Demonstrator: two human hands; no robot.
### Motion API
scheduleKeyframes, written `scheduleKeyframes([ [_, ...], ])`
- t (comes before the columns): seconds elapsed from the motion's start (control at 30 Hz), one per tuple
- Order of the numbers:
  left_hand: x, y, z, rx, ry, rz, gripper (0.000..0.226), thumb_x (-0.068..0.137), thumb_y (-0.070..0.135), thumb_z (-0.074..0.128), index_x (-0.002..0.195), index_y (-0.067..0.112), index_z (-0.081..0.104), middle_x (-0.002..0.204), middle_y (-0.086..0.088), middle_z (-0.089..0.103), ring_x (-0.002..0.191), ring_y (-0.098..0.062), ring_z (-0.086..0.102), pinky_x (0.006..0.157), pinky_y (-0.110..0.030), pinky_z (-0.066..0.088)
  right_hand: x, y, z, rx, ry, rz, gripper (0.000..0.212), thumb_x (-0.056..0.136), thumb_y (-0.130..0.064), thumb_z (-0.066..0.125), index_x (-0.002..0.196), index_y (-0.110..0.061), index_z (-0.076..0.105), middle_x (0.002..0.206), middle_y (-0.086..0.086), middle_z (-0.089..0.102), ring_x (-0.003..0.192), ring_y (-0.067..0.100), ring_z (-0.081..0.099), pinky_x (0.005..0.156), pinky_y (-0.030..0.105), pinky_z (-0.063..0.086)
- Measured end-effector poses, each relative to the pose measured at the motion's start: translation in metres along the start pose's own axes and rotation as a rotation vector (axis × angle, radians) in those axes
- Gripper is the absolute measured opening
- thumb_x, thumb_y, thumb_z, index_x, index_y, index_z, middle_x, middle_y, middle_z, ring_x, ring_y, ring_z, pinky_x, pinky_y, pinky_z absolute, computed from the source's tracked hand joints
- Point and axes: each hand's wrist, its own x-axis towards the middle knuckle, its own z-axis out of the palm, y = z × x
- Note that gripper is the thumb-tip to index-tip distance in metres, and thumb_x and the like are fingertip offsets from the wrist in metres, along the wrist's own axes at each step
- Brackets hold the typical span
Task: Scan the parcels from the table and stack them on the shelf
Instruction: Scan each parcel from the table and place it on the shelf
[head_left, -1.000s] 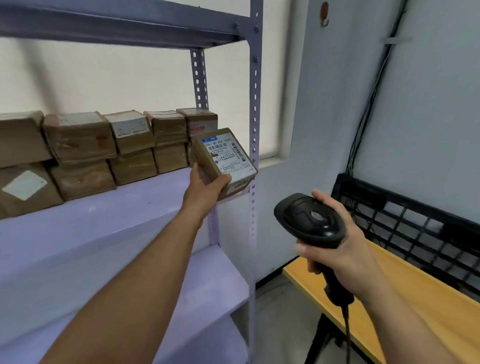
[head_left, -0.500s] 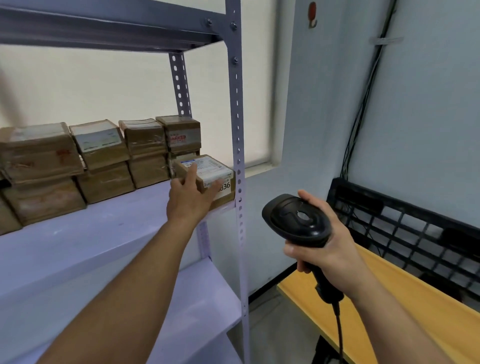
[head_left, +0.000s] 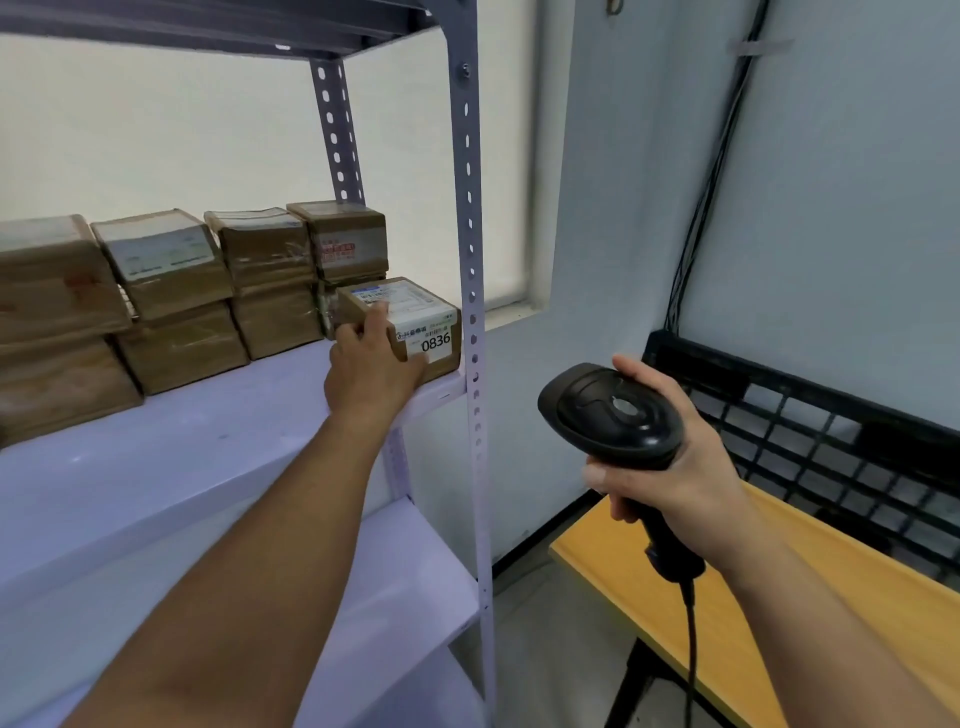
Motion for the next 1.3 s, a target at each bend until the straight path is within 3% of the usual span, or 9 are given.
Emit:
scheduleKeyframes([
  [0.23,-0.015,0.003,0.002,-0.051,0.081,0.021,0.102,0.081,0.040,0.072,0.154,0.027,0.002,0.148,-0.020,0.027,0.133,-0.038,0.033,0.104,-0.050,0.036,-0.032,-0.002,-0.006,-0.012,0.085,0.028,0.090,0.065,-0.004,0.082,0.136,-0.044,0.044,0.109,0.012,0.063,0.053,0.028,0.060,0.049,0.032,0.053],
  [0.3,-0.031,0.006,0.002,-0.101,0.184,0.052,0.102,0.080,0.040,0.074,0.154,0.024,0.006,0.153,-0.019,0.020,0.137,-0.037,0.028,0.109,-0.050,0.031,-0.044,-0.004,-0.011,-0.004,0.121,0.041,0.091,0.061,-0.010,0.081,0.138,-0.041,0.043,0.104,0.011,0.064,0.053,0.029,0.060,0.049,0.033,0.053],
  [0.43,-0.087,0.018,0.013,-0.235,0.261,0.150,0.087,0.081,0.039,0.074,0.149,0.015,0.026,0.154,-0.019,0.023,0.139,-0.036,0.025,0.111,-0.050,0.027,-0.073,-0.004,-0.026,-0.017,0.187,0.058,0.091,0.065,-0.002,0.081,0.140,-0.037,0.043,0.097,0.007,0.068,0.052,0.032,0.060,0.048,0.036,0.053],
  [0.6,-0.171,0.040,0.047,-0.351,0.089,0.292,0.071,0.078,0.041,0.064,0.137,0.005,0.046,0.133,-0.018,0.050,0.124,-0.034,0.043,0.102,-0.046,0.035,-0.116,-0.001,-0.050,-0.025,0.250,0.070,0.091,0.067,0.003,0.082,0.137,-0.041,0.045,0.094,0.006,0.069,0.050,0.030,0.059,0.046,0.036,0.052],
  [0.77,-0.248,0.077,0.074,-0.361,-0.117,0.370,0.075,0.075,0.057,0.048,0.132,0.009,0.051,0.127,-0.012,0.054,0.118,-0.031,0.047,0.097,-0.038,0.035,-0.180,-0.008,-0.085,-0.041,0.327,0.094,0.093,0.063,-0.008,0.083,0.140,-0.040,0.043,0.104,0.011,0.067,0.053,0.031,0.060,0.049,0.039,0.054],
  [0.87,-0.293,0.107,0.082,-0.334,-0.186,0.430,0.076,0.074,0.060,0.045,0.131,0.010,0.053,0.128,-0.011,0.054,0.118,-0.030,0.047,0.096,-0.041,0.037,-0.226,-0.014,-0.112,-0.059,0.370,0.100,0.095,0.063,-0.010,0.086,0.143,-0.038,0.041,0.109,0.010,0.066,0.054,0.032,0.061,0.049,0.039,0.054],
  [1.03,-0.376,0.164,0.094,-0.310,-0.296,0.532,0.066,0.080,0.044,0.071,0.134,0.012,0.051,0.134,-0.010,0.052,0.122,-0.031,0.047,0.100,-0.044,0.037,-0.309,-0.026,-0.164,-0.065,0.469,0.121,0.095,0.064,-0.013,0.088,0.143,-0.038,0.041,0.115,0.007,0.065,0.053,0.034,0.061,0.047,0.037,0.054],
  [1.3,-0.505,0.248,0.112,-0.321,-0.442,0.654,0.068,0.084,0.047,0.068,0.141,0.017,0.045,0.147,-0.002,0.042,0.135,-0.021,0.036,0.107,-0.036,0.031,-0.431,-0.038,-0.244,-0.082,0.614,0.138,0.094,0.063,-0.015,0.090,0.141,-0.042,0.044,0.120,0.002,0.064,0.053,0.027,0.062,0.047,0.039,0.053],
])
